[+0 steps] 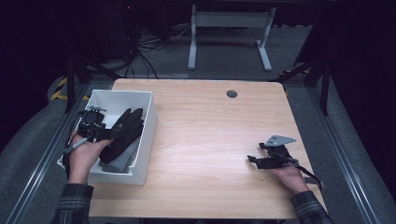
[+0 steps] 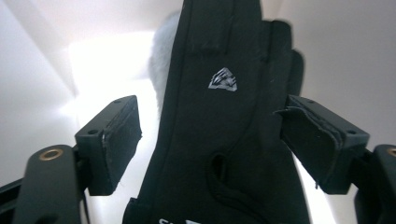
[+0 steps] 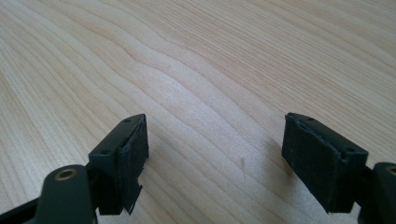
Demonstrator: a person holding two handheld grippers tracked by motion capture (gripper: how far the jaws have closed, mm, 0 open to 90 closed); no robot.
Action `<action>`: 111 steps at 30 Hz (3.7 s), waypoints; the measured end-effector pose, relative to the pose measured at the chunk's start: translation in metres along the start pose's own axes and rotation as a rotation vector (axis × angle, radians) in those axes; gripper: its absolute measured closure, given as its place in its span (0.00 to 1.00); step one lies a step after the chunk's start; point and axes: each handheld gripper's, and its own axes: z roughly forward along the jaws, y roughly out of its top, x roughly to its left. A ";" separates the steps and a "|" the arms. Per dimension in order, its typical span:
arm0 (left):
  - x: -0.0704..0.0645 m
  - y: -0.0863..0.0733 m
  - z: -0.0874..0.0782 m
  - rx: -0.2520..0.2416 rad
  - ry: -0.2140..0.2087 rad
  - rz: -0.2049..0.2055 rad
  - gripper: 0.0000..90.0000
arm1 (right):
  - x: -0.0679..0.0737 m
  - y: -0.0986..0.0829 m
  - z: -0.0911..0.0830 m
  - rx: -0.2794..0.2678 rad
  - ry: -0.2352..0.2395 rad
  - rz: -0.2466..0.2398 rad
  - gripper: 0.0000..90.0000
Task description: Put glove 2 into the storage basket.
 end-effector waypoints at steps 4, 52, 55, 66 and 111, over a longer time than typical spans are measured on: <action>-0.007 0.006 -0.009 -0.027 -0.015 0.022 0.22 | 0.000 0.000 0.000 0.000 0.000 0.000 0.26; -0.165 0.055 0.022 -0.103 -0.332 0.333 0.17 | 0.000 0.000 0.000 0.000 0.000 0.000 0.26; -0.171 0.052 0.027 -0.103 -0.331 0.330 0.17 | 0.000 0.000 0.000 0.000 0.000 0.000 0.26; -0.198 0.030 0.060 -0.065 -0.363 0.363 0.18 | 0.000 0.000 0.000 0.000 0.000 -0.001 0.26; -0.229 -0.038 0.147 -0.058 -0.316 0.553 0.00 | 0.000 0.000 0.000 0.000 0.001 -0.001 0.26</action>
